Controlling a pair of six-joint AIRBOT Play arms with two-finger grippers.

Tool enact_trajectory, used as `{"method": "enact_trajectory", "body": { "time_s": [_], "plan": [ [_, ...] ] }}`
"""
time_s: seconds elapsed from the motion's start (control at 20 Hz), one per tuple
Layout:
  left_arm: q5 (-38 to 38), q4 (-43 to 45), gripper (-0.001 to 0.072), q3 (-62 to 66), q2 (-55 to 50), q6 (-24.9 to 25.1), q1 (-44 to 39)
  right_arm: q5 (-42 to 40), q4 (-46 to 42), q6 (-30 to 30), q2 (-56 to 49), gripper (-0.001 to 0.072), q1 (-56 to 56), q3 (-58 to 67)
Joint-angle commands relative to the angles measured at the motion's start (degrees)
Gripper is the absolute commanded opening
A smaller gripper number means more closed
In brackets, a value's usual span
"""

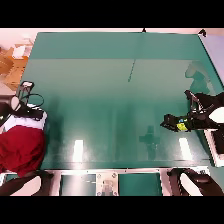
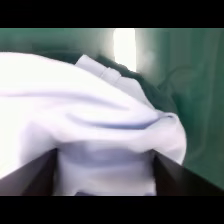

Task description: Fold the shirts.

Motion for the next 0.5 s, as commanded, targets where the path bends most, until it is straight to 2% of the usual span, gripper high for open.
{"method": "enact_trajectory", "body": {
  "time_s": [0.0, 0.05, 0.25, 0.45],
  "plan": [
    [0.46, 5.95, 0.0101, 0.26, -7.48, -0.11, 0.94, 0.00, 0.00, 0.02, 0.04, 0.0015, 0.04, -0.02],
    [0.00, 6.01, 0.0021, 0.61, -7.69, 0.09, 0.94, 0.02, 0.02, 0.02, 0.02, 0.0015, 0.04, -0.02],
    [-6.10, 1.62, 0.0020, 11.80, -6.25, 0.35, -1.66, 0.02, 0.00, 0.02, 0.02, 0.0015, 0.04, -0.02],
    [-15.19, -9.18, 0.0020, 30.08, -0.68, 3.82, -13.92, 0.00, 0.00, 0.02, 0.00, 0.0015, 0.04, -0.02]
  ]
}}
